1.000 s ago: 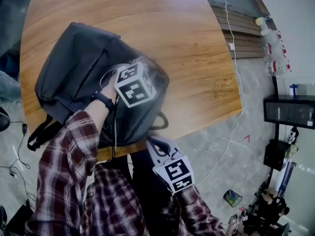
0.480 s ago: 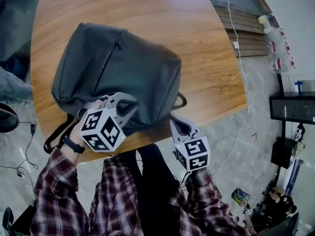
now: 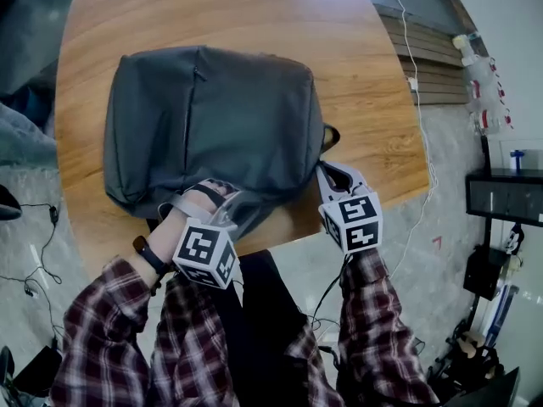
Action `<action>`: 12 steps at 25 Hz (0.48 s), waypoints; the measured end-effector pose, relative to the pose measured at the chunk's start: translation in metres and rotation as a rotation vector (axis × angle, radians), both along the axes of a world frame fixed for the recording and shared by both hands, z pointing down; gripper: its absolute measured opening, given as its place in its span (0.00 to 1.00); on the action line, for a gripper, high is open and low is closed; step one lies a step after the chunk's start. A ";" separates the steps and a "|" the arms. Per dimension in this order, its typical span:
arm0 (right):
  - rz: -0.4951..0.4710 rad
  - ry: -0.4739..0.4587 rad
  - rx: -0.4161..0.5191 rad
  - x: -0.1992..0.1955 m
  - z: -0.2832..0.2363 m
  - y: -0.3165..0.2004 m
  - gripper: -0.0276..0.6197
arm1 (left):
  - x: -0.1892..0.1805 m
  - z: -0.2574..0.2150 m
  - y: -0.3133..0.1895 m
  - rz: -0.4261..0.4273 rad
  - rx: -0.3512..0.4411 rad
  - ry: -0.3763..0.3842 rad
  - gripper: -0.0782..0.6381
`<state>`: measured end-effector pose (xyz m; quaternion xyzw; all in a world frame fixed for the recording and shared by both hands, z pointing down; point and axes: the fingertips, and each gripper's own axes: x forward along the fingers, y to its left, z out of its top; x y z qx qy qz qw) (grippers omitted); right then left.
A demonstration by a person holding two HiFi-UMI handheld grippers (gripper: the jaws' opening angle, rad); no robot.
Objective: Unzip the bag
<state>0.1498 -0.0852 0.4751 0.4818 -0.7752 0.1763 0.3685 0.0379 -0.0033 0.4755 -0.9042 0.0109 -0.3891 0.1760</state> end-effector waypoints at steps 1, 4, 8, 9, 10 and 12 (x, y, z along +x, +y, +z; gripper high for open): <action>-0.007 0.009 -0.003 0.001 0.001 -0.003 0.07 | 0.003 0.001 0.000 -0.002 -0.031 -0.012 0.12; -0.008 0.025 -0.021 0.007 0.004 -0.002 0.07 | 0.010 0.003 -0.008 -0.030 -0.147 -0.002 0.12; 0.024 -0.011 -0.039 0.013 0.006 0.021 0.07 | 0.018 0.004 -0.013 -0.071 -0.190 0.031 0.12; 0.028 -0.019 -0.040 0.009 0.005 0.028 0.07 | 0.019 0.004 -0.014 -0.080 -0.195 0.035 0.12; 0.032 -0.028 -0.041 0.005 0.004 0.034 0.07 | 0.020 0.004 -0.015 -0.089 -0.201 0.037 0.12; 0.042 -0.052 -0.051 -0.007 0.002 0.047 0.07 | 0.023 0.003 -0.019 -0.113 -0.217 0.044 0.12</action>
